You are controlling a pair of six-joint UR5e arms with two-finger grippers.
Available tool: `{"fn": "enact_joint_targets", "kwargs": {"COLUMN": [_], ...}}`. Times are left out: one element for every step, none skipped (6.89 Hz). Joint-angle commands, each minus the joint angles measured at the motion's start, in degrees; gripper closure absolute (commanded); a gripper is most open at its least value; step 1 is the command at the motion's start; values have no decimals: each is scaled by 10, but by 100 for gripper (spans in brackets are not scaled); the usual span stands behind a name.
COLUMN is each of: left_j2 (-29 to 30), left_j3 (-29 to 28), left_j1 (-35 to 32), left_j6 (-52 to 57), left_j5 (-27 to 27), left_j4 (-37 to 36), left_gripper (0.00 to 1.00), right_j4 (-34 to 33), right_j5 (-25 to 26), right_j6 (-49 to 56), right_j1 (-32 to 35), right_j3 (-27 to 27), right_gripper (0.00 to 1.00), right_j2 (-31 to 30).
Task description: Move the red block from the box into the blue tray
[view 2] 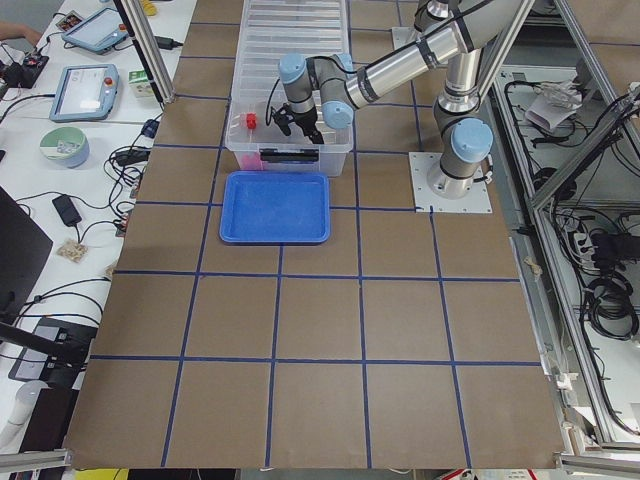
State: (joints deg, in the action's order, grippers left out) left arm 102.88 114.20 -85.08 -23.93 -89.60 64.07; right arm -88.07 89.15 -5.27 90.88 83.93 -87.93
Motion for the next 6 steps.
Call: {"fn": "enact_joint_targets", "kwargs": {"left_j2": [14,18,28,33,36,39], "left_j3": [8,14,15,15,15,15], "left_j1": [0,0,0,0,0,-2], "left_j6": [1,0,-1,-1,-1,-1], "left_j5": [0,4,5,6,6,5], "left_j4": [-18,-18,-25,-26,-26,-35], "left_gripper": [0,0,0,2,3,6], "right_j4": [0,0,0,0,1,0], "right_j5": [0,0,1,0,0,-2], "right_j6": [0,0,0,0,0,0], "right_j1": [0,0,0,0,0,0], "right_j3": [0,0,0,0,0,0], "right_gripper": [0,0,0,0,0,0], "right_j2": [0,0,-1,-2,-3,-1]}}
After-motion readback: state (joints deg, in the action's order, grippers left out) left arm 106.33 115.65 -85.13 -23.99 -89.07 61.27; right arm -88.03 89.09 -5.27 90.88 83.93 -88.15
